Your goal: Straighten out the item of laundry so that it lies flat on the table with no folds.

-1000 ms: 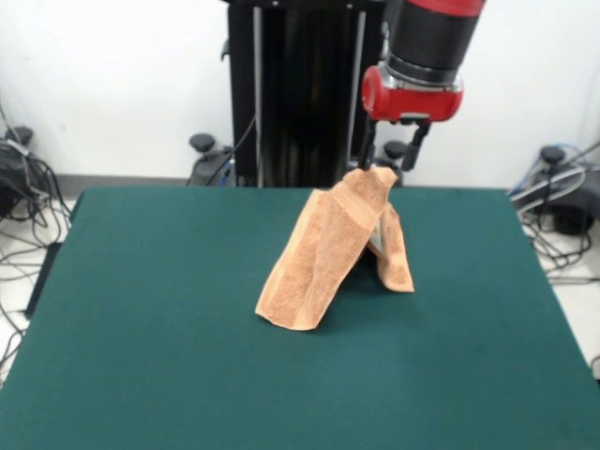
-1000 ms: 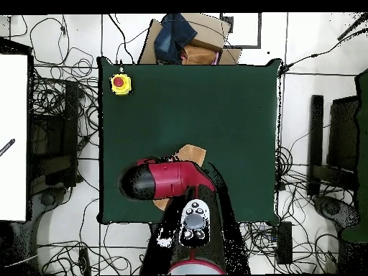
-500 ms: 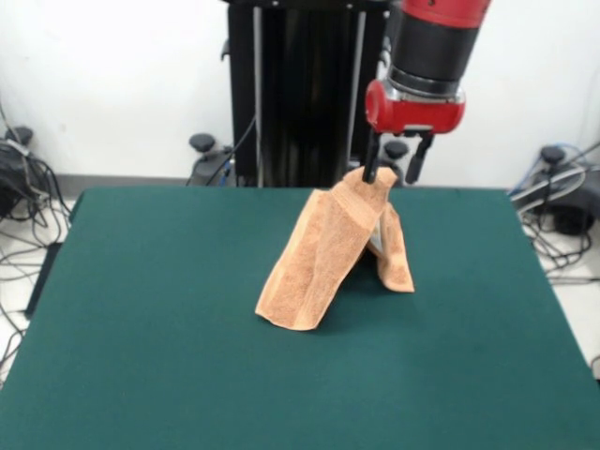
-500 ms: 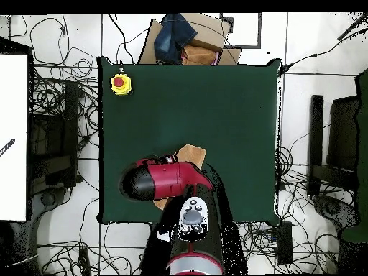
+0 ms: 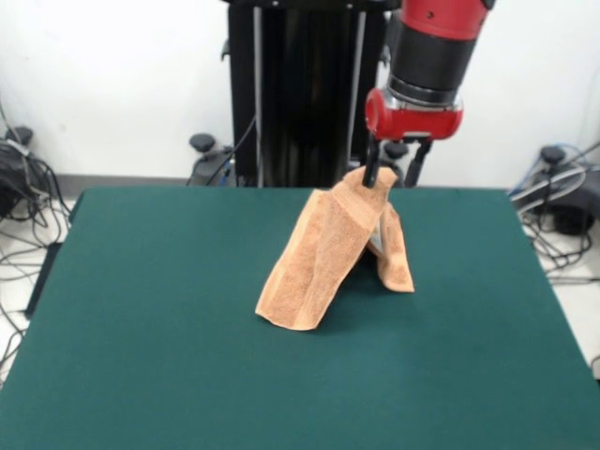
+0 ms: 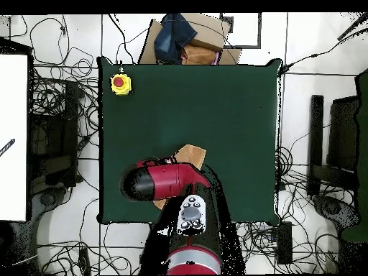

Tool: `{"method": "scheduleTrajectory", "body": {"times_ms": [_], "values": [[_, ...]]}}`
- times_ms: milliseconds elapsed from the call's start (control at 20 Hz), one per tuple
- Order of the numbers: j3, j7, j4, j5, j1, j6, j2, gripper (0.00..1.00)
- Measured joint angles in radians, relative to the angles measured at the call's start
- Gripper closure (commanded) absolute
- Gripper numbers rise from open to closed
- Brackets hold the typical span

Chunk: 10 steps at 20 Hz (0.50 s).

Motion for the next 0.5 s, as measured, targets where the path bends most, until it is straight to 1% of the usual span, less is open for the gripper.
{"method": "scheduleTrajectory", "body": {"times_ms": [500], "values": [[0.0,0.0,0.0,0.0,0.01,0.0,0.021,0.0]]}}
